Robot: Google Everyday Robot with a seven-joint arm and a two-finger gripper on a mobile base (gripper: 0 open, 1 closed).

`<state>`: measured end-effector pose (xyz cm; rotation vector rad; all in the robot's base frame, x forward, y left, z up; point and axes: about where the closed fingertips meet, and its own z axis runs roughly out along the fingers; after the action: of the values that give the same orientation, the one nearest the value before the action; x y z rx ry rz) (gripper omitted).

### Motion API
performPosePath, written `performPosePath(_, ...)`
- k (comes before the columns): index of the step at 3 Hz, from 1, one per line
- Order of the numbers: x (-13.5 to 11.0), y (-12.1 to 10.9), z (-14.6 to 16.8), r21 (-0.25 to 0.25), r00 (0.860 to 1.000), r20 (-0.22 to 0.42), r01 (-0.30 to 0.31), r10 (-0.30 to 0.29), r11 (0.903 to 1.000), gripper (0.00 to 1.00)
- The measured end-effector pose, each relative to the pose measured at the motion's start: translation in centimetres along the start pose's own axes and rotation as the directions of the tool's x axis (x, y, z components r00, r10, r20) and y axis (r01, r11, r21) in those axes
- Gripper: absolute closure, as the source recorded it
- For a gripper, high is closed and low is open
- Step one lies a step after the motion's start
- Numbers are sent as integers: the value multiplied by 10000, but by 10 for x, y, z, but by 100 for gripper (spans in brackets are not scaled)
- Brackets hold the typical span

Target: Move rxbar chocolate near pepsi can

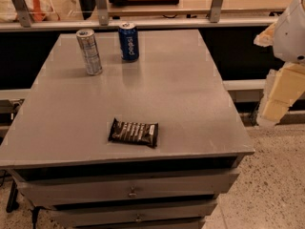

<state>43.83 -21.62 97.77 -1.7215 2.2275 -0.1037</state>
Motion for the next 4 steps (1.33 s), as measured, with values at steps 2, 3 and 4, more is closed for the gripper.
performPosePath(2,-17,-1,6,-311,9974,725,27,-5,9995,0)
performPosePath(3,-56,9,21,-865,9802,1968,383,-206,9955,0)
performPosePath(4,-105,29,34,-921,9374,3474,607,-250,9939,0)
